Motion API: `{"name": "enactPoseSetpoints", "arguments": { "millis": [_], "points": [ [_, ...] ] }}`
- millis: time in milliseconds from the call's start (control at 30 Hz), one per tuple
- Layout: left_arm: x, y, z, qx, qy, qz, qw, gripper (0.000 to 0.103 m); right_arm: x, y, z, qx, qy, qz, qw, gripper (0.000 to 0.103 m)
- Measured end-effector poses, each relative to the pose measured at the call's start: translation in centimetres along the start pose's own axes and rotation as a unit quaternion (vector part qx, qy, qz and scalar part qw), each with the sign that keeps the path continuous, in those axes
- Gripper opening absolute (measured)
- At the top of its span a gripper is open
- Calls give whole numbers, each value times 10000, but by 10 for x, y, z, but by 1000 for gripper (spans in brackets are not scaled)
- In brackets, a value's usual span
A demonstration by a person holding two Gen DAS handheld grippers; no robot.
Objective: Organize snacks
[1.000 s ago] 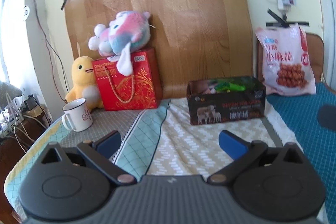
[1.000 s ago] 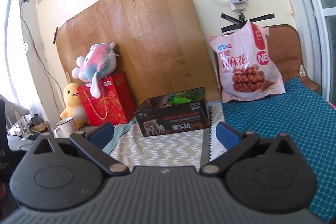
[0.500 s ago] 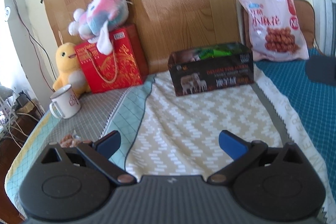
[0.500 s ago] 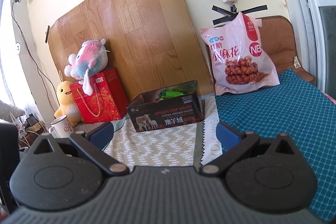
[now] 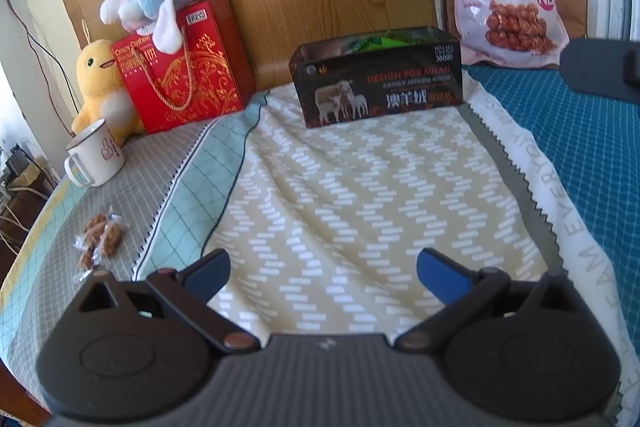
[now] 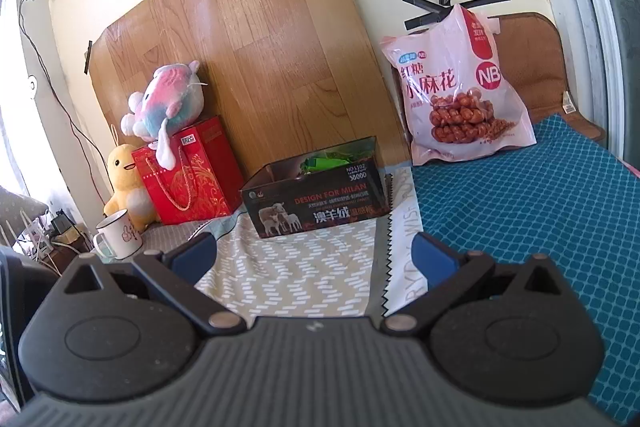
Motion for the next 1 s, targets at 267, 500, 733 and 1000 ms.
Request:
{"name": "enactPoseSetpoints", "arguments": {
  "millis": [267, 500, 733, 1000],
  "points": [
    [6, 4, 5, 32, -170, 49, 9998, 103, 3, 3, 4, 47, -75, 0, 10000, 103],
    [9, 11, 9, 105, -272, 133, 9995, 103, 4, 5, 6, 81, -119, 5, 9999, 103],
    [13, 14, 12, 107, -373, 178, 9991, 103, 6, 7, 7, 111, -178, 0, 9998, 103],
    [16, 13, 11, 4, -400, 349, 9986, 103, 8, 8, 10, 102, -205, 19, 9997, 103]
  ]
}}
Point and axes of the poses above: each gripper's, at about its wrist camera, not at the fingertips, and x roughly the way its jaws point, y to its right, z to its underside, the point moved 7 cm from there along x, roughly the way its jaws point, and after that the axes turned 1 degree about -z, right-handed, at the moved point
